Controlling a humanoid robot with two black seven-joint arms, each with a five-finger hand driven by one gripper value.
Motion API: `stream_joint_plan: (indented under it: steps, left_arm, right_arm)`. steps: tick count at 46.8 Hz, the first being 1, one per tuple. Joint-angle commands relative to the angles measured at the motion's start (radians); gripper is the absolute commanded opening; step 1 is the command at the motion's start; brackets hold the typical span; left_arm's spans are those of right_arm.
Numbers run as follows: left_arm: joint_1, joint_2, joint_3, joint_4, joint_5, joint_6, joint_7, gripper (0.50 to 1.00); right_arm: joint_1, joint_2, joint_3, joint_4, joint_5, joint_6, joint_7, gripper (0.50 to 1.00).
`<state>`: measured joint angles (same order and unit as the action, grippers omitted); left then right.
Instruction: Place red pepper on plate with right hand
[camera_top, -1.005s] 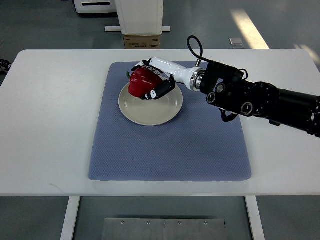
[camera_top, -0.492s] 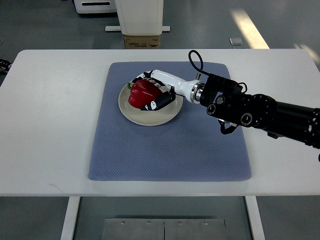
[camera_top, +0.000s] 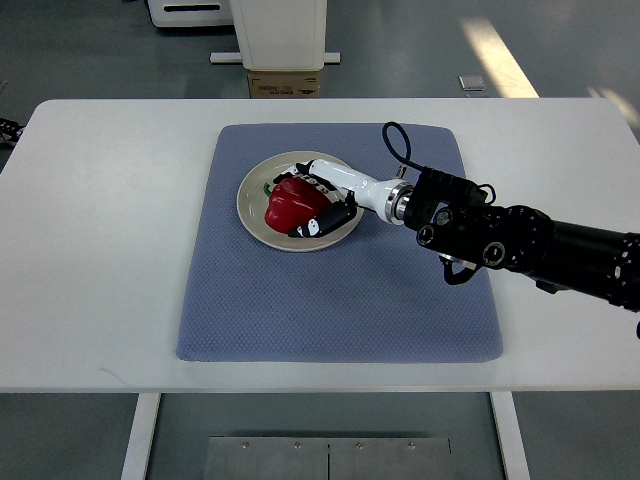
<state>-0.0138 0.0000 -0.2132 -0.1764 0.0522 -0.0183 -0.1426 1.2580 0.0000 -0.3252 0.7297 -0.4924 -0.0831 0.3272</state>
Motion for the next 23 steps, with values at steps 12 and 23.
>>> stream_joint_plan:
  steps: [12,23]
  left_arm:
    - [0.0,0.0,0.0,0.0,0.0,0.0,0.0,1.0]
    - [0.0,0.0,0.0,0.0,0.0,0.0,0.0,1.0]
  right_arm:
    - [-0.002,0.0,0.005,-0.004,0.005,-0.032,0.003,0.985]
    - [-0.002,0.0,0.071,-0.032,0.008,-0.032,-0.002,0.998]
